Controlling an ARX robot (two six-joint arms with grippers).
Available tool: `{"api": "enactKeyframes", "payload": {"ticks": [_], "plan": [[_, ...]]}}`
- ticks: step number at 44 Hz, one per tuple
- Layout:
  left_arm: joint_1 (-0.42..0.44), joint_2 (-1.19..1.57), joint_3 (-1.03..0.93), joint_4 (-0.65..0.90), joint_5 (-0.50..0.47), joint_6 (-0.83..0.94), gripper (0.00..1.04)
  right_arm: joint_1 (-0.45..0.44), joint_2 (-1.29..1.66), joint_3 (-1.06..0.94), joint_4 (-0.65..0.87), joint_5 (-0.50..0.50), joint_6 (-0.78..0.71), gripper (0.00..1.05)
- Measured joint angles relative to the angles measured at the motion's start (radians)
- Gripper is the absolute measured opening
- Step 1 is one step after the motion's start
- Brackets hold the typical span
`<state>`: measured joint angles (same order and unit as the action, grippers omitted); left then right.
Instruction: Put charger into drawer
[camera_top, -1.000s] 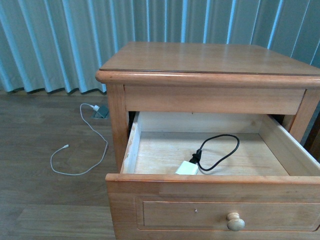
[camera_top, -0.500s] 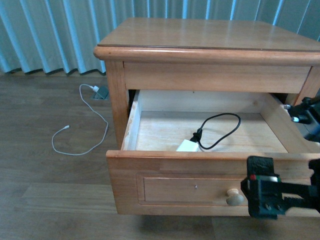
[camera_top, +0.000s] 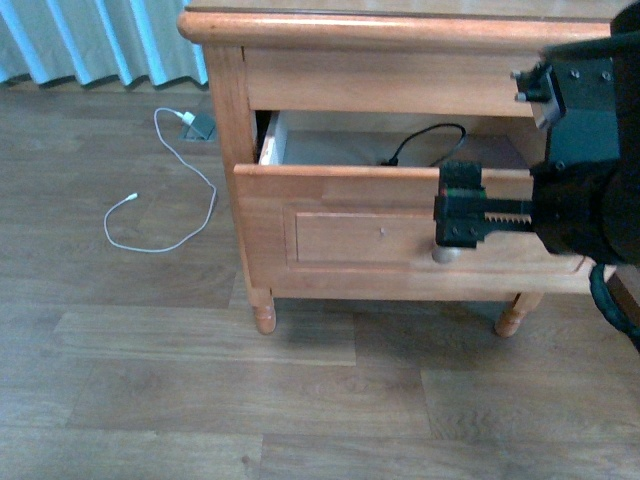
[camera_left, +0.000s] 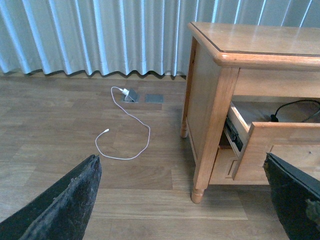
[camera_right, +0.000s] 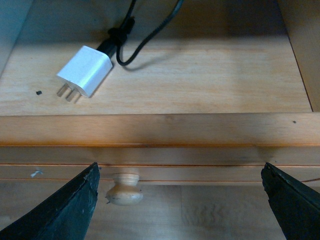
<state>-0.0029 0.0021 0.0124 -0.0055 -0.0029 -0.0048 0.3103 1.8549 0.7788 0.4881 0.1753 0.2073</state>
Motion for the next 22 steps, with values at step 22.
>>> {"api": "enactKeyframes", "payload": {"ticks": [22], "plan": [[0.000,0.000,0.000,0.000,0.000,0.000,0.99,0.000,0.338,0.353,0.119,0.053,-0.028,0.96]]}}
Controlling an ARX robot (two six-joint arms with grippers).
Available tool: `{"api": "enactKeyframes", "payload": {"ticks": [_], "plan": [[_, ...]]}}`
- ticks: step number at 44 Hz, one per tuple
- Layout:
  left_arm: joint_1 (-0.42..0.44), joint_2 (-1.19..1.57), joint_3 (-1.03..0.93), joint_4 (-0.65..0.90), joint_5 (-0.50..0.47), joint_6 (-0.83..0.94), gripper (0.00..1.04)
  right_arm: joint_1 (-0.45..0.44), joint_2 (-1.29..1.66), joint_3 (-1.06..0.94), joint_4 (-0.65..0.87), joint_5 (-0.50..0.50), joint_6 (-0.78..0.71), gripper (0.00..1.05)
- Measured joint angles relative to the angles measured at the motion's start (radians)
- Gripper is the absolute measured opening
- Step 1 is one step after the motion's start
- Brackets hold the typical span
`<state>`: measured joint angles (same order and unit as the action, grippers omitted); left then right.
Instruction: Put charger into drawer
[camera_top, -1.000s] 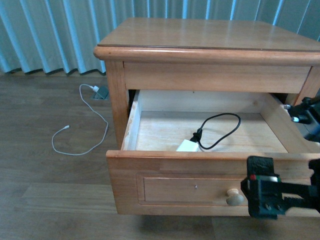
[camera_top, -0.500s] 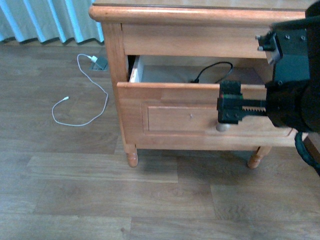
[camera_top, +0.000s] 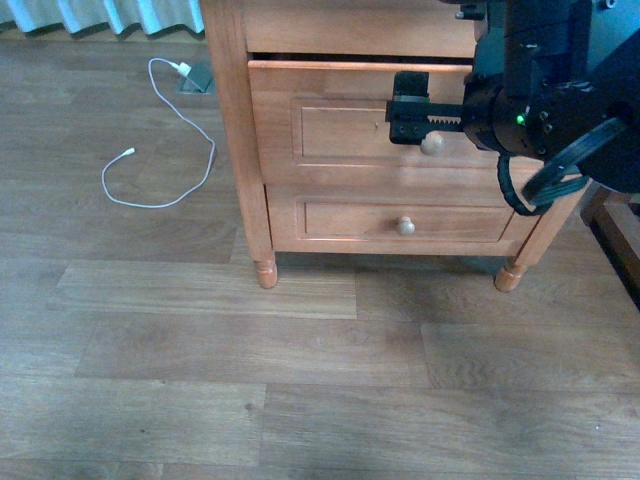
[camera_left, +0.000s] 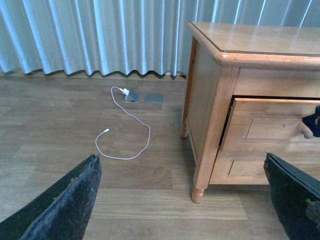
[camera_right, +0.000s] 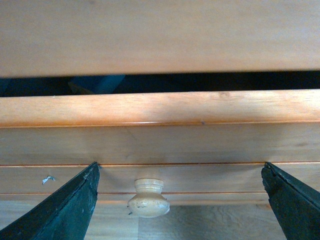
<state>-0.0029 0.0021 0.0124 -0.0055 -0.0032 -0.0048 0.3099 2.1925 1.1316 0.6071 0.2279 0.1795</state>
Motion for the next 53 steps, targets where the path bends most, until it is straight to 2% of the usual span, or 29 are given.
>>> {"api": "enactKeyframes", "payload": {"ticks": [15,28,39,53], "plan": [[0.000,0.000,0.000,0.000,0.000,0.000,0.99,0.006,0.080,0.097,0.047,0.039,0.004,0.96],[0.000,0.000,0.000,0.000,0.000,0.000,0.99,0.003,0.089,0.081,0.106,0.023,0.007,0.96],[0.000,0.000,0.000,0.000,0.000,0.000,0.99,-0.027,-0.199,-0.198,0.148,-0.114,-0.027,0.96],[0.000,0.000,0.000,0.000,0.000,0.000,0.99,-0.094,-0.706,-0.561,-0.023,-0.251,-0.040,0.96]]}}
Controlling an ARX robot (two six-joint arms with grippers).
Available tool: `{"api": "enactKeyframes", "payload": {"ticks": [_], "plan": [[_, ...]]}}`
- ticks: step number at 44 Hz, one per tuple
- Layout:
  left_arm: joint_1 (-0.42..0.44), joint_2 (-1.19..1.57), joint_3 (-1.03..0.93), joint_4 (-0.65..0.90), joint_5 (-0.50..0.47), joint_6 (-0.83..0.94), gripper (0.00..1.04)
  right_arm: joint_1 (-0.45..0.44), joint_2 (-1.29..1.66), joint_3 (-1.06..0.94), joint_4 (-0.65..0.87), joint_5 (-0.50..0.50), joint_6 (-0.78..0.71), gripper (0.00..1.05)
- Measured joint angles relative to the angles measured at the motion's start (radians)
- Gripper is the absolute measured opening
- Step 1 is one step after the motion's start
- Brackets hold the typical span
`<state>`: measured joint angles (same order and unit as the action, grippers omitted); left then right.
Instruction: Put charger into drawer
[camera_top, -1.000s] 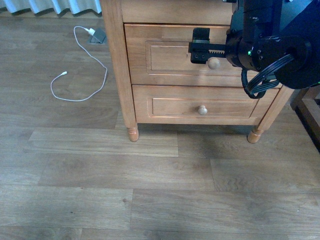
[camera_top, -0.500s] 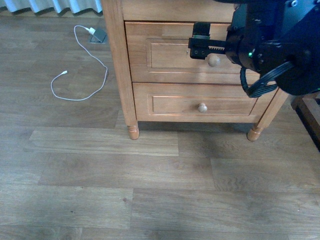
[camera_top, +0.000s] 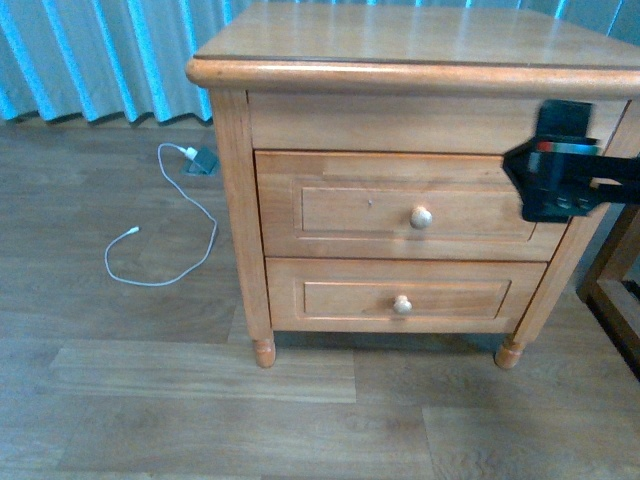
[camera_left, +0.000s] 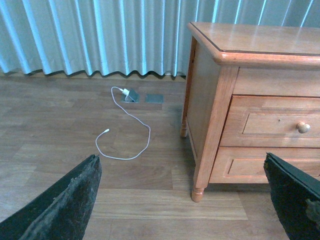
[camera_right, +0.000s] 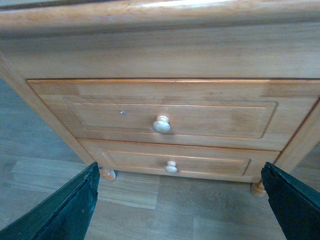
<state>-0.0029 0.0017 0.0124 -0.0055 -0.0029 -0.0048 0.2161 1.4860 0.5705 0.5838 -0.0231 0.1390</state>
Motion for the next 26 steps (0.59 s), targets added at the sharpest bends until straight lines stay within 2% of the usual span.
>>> {"api": "enactKeyframes", "payload": {"ticks": [8,19,26], "plan": [[0.000,0.000,0.000,0.000,0.000,0.000,0.99,-0.050,-0.308,-0.133,-0.159,-0.071,0.021,0.96],[0.000,0.000,0.000,0.000,0.000,0.000,0.99,-0.180,-0.982,-0.281,-0.616,-0.184,0.050,0.96],[0.000,0.000,0.000,0.000,0.000,0.000,0.99,-0.207,-1.085,-0.298,-0.647,-0.177,0.050,0.96]]}}
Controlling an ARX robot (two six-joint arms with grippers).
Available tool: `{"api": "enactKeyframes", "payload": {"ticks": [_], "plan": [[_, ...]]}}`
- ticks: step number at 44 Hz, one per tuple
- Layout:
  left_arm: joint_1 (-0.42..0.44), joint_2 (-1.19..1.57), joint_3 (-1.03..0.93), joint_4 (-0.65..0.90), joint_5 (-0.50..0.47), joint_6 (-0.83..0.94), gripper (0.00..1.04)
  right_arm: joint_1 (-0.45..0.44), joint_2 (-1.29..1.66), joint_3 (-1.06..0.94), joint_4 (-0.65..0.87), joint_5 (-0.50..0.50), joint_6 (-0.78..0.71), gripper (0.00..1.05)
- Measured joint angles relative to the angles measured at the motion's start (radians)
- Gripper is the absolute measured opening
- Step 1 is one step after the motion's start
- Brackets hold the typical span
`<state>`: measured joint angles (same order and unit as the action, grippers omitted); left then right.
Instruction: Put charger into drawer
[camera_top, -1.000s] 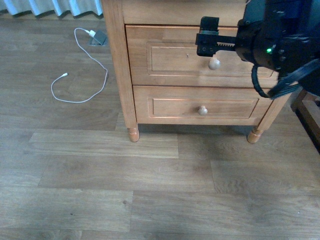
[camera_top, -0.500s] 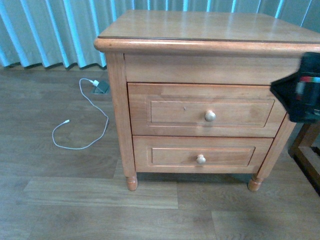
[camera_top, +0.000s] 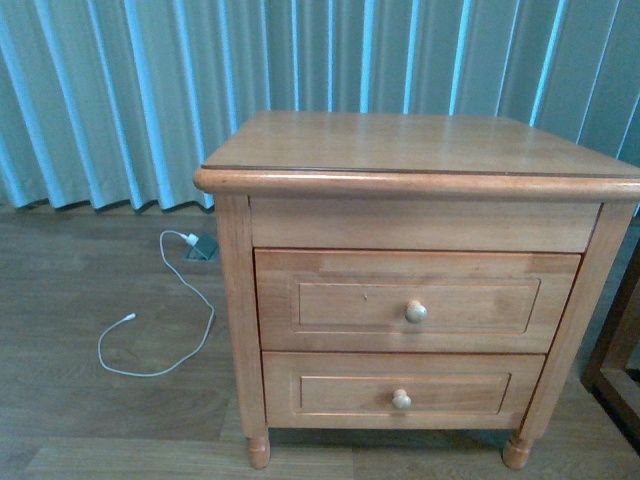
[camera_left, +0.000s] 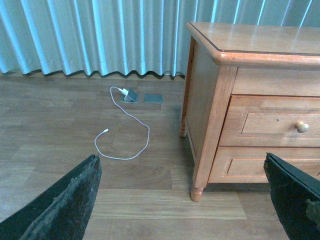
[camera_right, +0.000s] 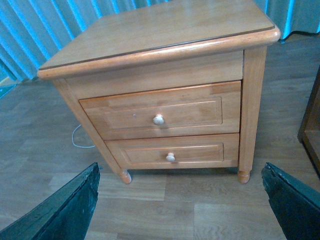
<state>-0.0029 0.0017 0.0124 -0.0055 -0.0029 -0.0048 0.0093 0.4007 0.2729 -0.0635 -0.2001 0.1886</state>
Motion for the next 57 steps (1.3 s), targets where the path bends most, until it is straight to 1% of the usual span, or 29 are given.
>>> {"api": "enactKeyframes", "payload": {"ticks": [4,6,9,11,12,23,28,29,35,38,40,47,57], "plan": [[0.000,0.000,0.000,0.000,0.000,0.000,0.99,0.000,0.003,0.000,-0.001,0.000,0.000,0.96],[0.000,0.000,0.000,0.000,0.000,0.000,0.99,-0.002,-0.013,-0.031,0.072,0.071,-0.037,0.91],[0.000,0.000,0.000,0.000,0.000,0.000,0.99,-0.005,-0.046,-0.087,0.190,0.173,-0.097,0.81],[0.000,0.000,0.000,0.000,0.000,0.000,0.99,-0.009,-0.062,-0.105,0.223,0.197,-0.126,0.74],[0.000,0.000,0.000,0.000,0.000,0.000,0.99,-0.010,-0.074,-0.114,0.231,0.204,-0.140,0.68],[0.000,0.000,0.000,0.000,0.000,0.000,0.99,-0.010,-0.129,-0.174,0.231,0.200,-0.178,0.29],[0.000,0.000,0.000,0.000,0.000,0.000,0.99,-0.010,-0.167,-0.194,0.220,0.200,-0.182,0.03],[0.000,0.000,0.000,0.000,0.000,0.000,0.99,-0.010,-0.173,-0.197,0.219,0.200,-0.186,0.01],[0.000,0.000,0.000,0.000,0.000,0.000,0.99,-0.010,-0.219,-0.218,0.192,0.200,-0.185,0.02],[0.000,0.000,0.000,0.000,0.000,0.000,0.99,-0.010,-0.289,-0.220,0.098,0.199,-0.186,0.02],[0.000,0.000,0.000,0.000,-0.001,0.000,0.99,-0.010,-0.327,-0.230,0.067,0.199,-0.186,0.02],[0.000,0.000,0.000,0.000,0.000,0.000,0.99,-0.010,-0.389,-0.259,0.063,0.199,-0.186,0.02],[0.000,0.000,0.000,0.000,0.000,0.000,0.99,-0.010,-0.395,-0.267,0.063,0.199,-0.186,0.02]]}}
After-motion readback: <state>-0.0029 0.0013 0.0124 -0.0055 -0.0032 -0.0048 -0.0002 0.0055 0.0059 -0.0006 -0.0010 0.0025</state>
